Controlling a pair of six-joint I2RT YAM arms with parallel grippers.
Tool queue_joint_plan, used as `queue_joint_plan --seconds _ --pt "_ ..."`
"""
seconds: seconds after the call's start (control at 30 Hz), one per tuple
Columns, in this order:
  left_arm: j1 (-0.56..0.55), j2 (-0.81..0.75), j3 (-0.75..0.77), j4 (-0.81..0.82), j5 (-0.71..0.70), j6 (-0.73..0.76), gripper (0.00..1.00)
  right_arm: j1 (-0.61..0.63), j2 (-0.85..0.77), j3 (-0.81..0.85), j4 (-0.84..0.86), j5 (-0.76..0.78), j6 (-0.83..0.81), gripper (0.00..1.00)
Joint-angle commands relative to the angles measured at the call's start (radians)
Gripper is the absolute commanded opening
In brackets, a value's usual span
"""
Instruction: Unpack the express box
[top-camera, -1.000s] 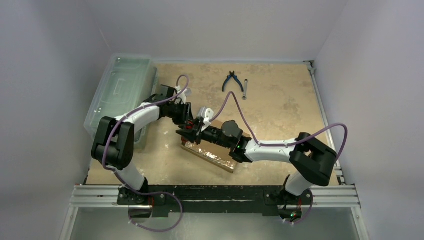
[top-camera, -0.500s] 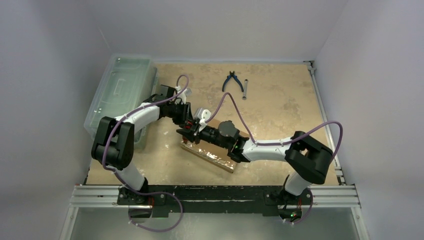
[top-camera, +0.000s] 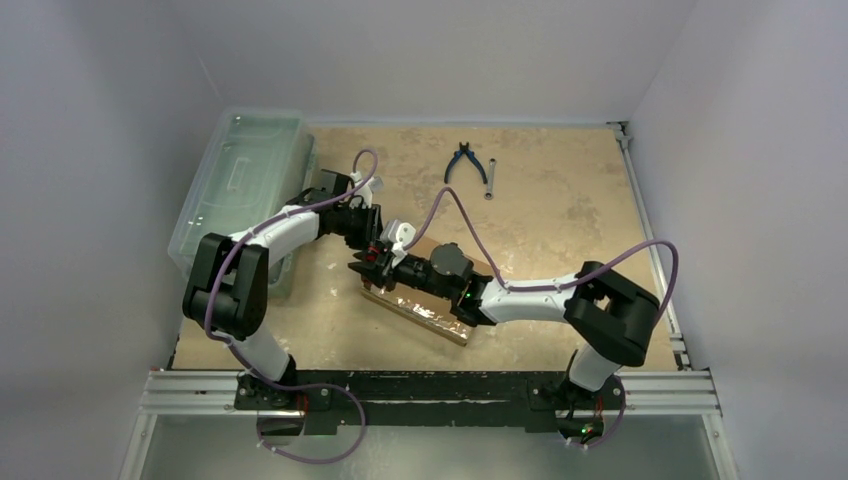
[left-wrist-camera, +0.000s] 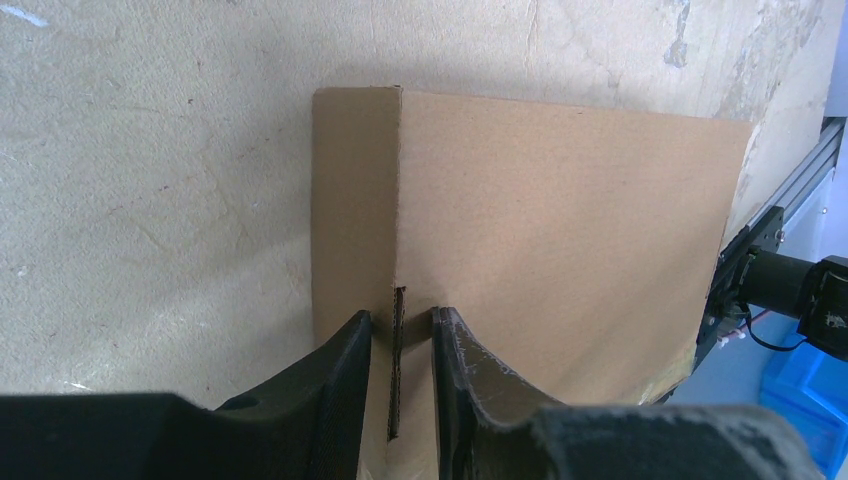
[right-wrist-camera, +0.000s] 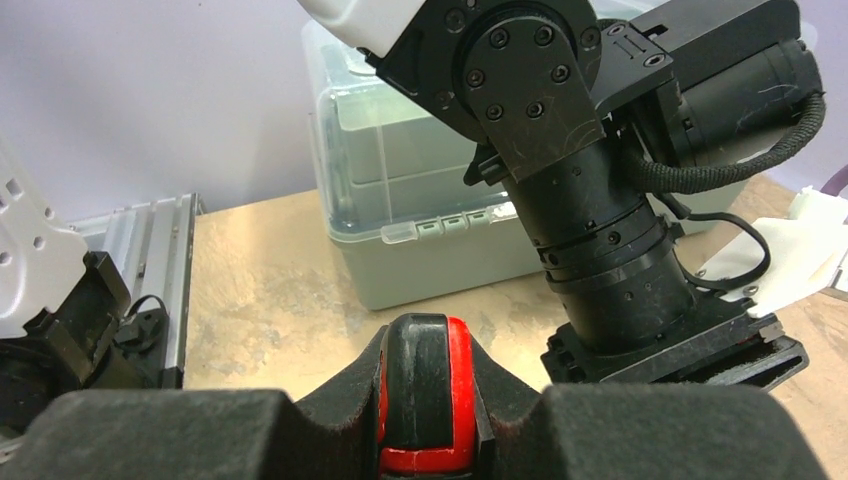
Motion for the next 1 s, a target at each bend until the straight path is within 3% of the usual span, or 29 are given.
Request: queue_joint_plan --seconds 0.0,0.97 --pt "0.003 0.001 0.000 -0.023 -0.022 0.023 0.25 0.010 0.005 0.049 0.027 0.020 -0.030 0.00" --pt "0.003 0.001 0.005 -0.027 -0.026 0.024 0.24 0.029 0.010 0.043 -0.047 0.088 -0.117 0.00"
